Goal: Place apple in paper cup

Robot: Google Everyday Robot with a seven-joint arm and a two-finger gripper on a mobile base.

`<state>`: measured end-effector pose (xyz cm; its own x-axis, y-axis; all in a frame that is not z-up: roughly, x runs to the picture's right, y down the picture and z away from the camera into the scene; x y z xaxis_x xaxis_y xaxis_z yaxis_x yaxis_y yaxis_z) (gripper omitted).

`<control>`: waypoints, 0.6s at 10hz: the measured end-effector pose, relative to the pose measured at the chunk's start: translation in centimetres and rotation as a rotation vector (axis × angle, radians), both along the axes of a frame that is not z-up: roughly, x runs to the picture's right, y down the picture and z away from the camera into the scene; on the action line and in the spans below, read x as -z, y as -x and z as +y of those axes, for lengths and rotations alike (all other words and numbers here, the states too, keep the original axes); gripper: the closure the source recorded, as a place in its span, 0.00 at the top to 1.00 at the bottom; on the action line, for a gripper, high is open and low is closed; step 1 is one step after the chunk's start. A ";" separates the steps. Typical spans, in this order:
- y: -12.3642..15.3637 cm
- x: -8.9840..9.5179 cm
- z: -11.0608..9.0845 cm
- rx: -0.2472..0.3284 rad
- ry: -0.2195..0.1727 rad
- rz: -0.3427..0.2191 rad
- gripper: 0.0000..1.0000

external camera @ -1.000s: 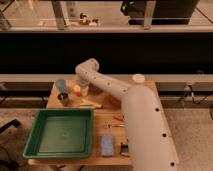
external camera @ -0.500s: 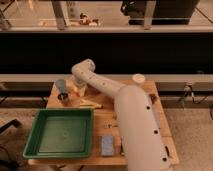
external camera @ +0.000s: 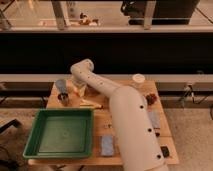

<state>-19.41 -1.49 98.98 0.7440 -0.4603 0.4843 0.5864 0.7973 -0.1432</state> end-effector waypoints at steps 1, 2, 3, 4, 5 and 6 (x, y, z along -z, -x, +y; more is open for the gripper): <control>-0.5 -0.2 0.0 0.002 0.000 0.008 0.64; -0.8 -0.2 0.0 0.004 0.001 0.013 0.57; -1.2 -0.3 0.1 0.007 0.003 0.020 0.52; -1.4 -0.2 0.2 0.007 0.004 0.023 0.46; -1.7 -0.2 0.2 0.009 0.000 0.028 0.38; -2.0 0.1 0.2 0.008 -0.004 0.031 0.27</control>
